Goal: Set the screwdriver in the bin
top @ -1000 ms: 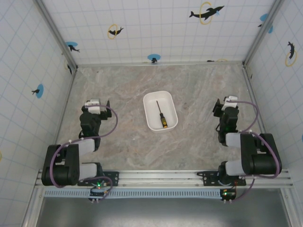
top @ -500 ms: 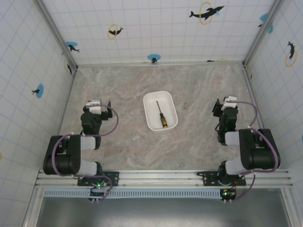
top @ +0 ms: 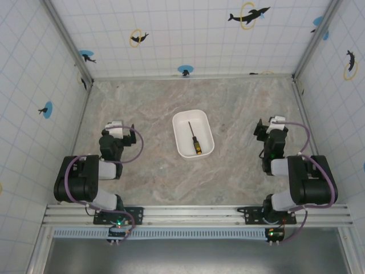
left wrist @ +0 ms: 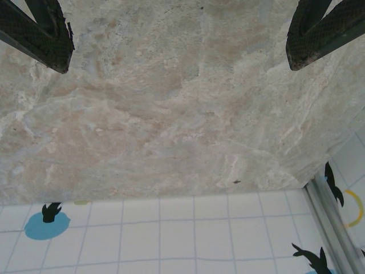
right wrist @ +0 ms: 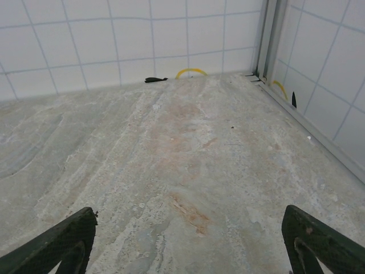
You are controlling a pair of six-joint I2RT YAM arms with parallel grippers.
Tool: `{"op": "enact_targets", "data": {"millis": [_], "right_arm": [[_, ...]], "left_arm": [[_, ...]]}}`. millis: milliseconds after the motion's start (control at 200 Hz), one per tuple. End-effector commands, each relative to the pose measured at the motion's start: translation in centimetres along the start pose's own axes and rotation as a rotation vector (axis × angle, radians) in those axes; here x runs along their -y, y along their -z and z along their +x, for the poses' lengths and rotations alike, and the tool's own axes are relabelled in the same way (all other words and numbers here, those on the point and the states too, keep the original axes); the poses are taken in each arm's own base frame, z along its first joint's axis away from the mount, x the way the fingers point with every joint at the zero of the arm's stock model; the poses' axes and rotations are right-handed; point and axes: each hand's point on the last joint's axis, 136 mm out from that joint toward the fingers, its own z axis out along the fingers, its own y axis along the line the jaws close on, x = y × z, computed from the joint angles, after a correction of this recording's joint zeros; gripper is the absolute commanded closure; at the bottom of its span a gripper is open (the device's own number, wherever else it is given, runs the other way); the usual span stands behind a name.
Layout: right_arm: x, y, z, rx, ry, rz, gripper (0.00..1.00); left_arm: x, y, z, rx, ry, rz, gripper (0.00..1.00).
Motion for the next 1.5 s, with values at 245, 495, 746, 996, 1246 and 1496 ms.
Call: {"op": "enact_targets", "data": {"millis": [245,495,746,996,1246,1496], "right_arm": [[0.06,-0.69,-0.64,0.005,-0.007,0.003,0.01],[0.02,-0.69,-0.61,0.004,-0.006,0.002,0.01],[0.05,-0.68,-0.66,0.006,-0.007,0.004,0.01],[0.10,-0.64,-0.58,0.004,-0.004,0.008,0.01],[0.07,-0.64,-0.63,0.006,-0.004,0.007,0.01],[0.05,-0.63,-0.57,0.004,-0.004,0.007,0.01]], "left_arm": [[-0.69,-0.45,-1.49,0.048,0.012,-0.025,0.03],[-0.75,-0.43,-1.47,0.048,0.010,-0.029,0.03],[-0.71,-0.43,-1.51,0.048,0.009,-0.029,0.03],[-0.74,-0.43,-1.46,0.047,0.009,-0.030,0.03],[-0.73,-0.43,-1.47,0.047,0.009,-0.029,0.03],[-0.75,-0.44,-1.50,0.048,0.011,-0.030,0.03]]}}
